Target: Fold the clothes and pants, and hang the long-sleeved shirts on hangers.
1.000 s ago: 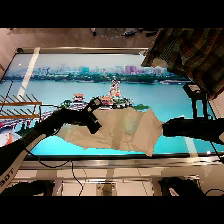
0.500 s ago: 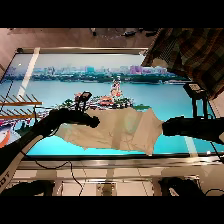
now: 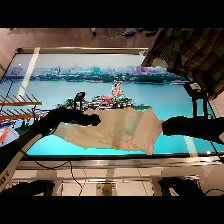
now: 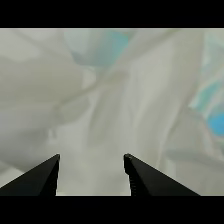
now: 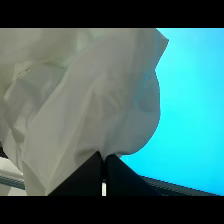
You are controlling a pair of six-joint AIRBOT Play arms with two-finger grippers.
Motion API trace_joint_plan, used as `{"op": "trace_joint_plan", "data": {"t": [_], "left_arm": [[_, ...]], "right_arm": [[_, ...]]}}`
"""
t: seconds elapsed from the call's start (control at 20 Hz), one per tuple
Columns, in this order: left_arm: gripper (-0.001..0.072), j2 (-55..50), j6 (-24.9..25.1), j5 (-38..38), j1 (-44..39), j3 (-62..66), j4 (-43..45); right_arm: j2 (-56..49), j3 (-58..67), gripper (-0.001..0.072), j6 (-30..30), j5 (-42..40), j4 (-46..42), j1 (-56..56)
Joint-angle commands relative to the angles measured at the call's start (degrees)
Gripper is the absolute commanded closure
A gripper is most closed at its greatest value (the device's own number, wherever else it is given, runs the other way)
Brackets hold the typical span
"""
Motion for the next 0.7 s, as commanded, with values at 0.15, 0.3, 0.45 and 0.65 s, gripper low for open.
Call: {"op": "trace_joint_plan", "data": {"t": [0.15,0.3,0.45,0.65], "left_arm": [[0.0204,8.22,-6.1,3.08,0.37,-0.02,11.47],[0.0194,6.58,-12.57,6.49,0.46,-0.39,18.8],[0.0193,3.39,-12.7,4.85,0.44,-1.75,18.71],[0.0194,-2.91,-10.38,-2.56,0.42,-1.73,10.73]], "right_arm": [[0.07,0.04,0.0689,-0.02,-0.02,-0.02,0.07],[0.07,0.04,0.0689,-0.02,0.0,-0.02,0.07],[0.07,0.04,0.0689,-0.02,-0.02,-0.02,0.07],[-0.07,0.02,0.0688,0.0,0.04,3.19,0.07]]}}
